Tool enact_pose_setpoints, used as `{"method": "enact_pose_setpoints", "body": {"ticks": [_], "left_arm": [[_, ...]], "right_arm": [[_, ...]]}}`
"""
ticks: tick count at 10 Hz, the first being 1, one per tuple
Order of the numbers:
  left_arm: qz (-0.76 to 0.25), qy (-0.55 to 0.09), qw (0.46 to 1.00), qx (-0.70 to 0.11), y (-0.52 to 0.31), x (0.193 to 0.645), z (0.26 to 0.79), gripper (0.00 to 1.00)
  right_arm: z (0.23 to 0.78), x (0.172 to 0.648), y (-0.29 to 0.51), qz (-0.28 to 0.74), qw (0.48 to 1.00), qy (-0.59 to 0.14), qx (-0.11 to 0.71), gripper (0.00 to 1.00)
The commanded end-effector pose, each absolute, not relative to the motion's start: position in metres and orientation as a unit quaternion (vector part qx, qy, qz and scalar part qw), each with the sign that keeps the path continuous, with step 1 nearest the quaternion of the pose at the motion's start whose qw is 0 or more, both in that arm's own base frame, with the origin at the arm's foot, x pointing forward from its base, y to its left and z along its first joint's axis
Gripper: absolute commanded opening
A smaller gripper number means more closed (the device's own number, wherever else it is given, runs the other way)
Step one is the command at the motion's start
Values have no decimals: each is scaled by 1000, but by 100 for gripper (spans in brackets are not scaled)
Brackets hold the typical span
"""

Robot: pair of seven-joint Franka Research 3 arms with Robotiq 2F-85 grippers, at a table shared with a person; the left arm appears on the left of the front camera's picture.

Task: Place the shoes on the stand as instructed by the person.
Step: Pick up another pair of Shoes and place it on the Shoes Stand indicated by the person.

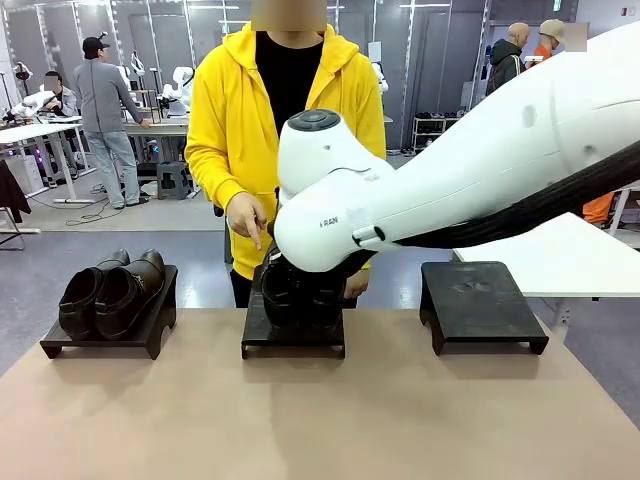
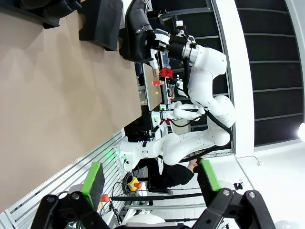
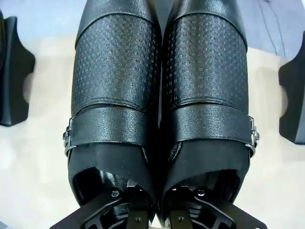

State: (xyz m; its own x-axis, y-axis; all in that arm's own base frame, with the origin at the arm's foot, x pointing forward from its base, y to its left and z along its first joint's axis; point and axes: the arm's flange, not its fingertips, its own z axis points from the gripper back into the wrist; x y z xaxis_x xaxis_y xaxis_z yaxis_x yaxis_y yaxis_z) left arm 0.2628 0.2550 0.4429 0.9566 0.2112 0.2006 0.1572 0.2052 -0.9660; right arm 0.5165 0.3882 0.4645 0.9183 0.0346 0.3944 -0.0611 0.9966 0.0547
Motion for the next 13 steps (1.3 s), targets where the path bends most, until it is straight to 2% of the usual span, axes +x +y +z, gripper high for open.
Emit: {"method": "enact_pose_setpoints", "body": {"ticks": [1,13], "left_arm": [[9,-144,762,-631,255,259,444,100],[9,-144,762,-631,255,259,444,100]], "right_arm": [[473,537,413,-3,972,-236,23,8],[419,585,430,-41,963,-265,-5,8]]}}
